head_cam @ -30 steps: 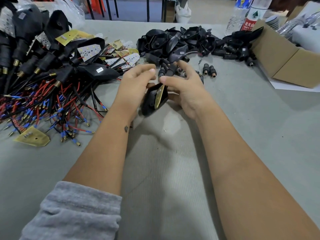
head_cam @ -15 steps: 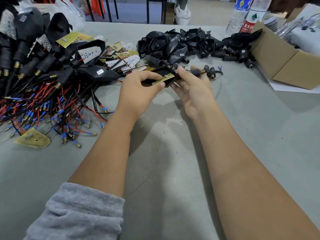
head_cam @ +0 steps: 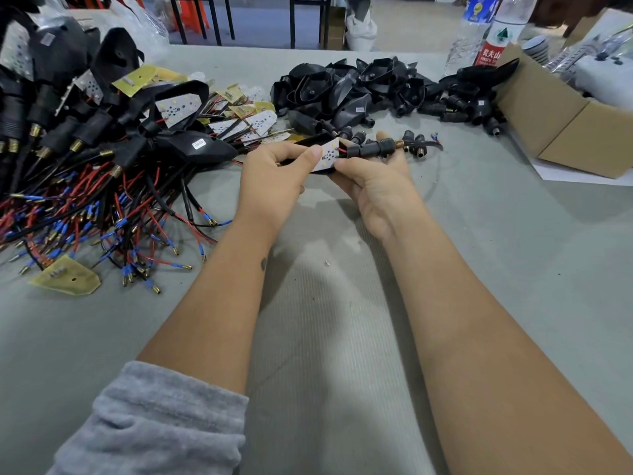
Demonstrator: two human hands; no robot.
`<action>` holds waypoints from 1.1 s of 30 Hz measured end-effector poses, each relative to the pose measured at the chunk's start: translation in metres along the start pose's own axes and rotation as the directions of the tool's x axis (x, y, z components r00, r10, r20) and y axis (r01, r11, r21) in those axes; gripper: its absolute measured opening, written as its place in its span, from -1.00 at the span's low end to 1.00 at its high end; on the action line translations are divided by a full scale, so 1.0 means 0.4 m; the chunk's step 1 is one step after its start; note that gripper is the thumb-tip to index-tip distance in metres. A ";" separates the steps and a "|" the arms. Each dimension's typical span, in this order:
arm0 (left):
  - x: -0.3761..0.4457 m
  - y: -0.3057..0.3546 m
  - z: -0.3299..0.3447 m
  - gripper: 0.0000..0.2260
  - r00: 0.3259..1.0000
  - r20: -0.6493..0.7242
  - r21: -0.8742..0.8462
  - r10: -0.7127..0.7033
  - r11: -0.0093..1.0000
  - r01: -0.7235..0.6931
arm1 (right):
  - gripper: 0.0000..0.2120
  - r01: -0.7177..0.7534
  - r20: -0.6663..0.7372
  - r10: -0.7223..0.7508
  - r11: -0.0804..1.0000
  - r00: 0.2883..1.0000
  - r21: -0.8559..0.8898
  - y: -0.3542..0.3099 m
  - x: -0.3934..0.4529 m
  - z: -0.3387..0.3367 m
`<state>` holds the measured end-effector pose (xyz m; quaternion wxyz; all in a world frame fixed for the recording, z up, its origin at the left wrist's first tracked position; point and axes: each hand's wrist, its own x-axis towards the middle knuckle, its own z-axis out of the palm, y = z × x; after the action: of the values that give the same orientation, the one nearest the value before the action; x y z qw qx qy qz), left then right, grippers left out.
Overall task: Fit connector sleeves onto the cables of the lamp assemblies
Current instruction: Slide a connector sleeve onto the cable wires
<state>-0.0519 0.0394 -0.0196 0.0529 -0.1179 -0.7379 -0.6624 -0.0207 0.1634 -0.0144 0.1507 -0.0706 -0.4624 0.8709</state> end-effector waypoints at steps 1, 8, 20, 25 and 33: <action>0.001 0.000 0.001 -0.84 1.000 -0.007 -0.001 -0.022 1.000 0.022 | -0.49 0.001 -0.001 -0.001 1.000 1.000 0.015 0.000 0.001 0.001; 0.006 -0.001 -0.002 -0.74 0.988 -0.085 -0.208 -0.130 0.972 0.111 | -0.53 -0.011 0.011 0.009 0.995 1.000 0.102 -0.005 0.006 -0.010; 0.001 0.010 -0.012 -0.75 0.986 -0.155 -0.268 -0.068 0.963 0.024 | -0.63 -0.085 0.100 0.074 0.990 0.992 0.110 -0.002 -0.001 -0.007; -0.003 0.014 -0.010 -0.65 0.981 -0.085 -0.282 -0.174 0.949 0.144 | -0.65 -0.075 0.094 0.067 0.994 0.993 0.081 -0.002 -0.001 -0.008; -0.001 0.014 -0.015 -0.67 0.953 0.025 -0.519 -0.303 0.811 0.271 | -0.73 -0.124 0.091 0.119 0.991 0.989 0.055 -0.007 -0.001 -0.008</action>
<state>-0.0507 0.0341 -0.0136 -0.0594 0.0046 -0.5404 -0.8393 -0.0190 0.1674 -0.0140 0.0791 -0.0560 -0.4368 0.8943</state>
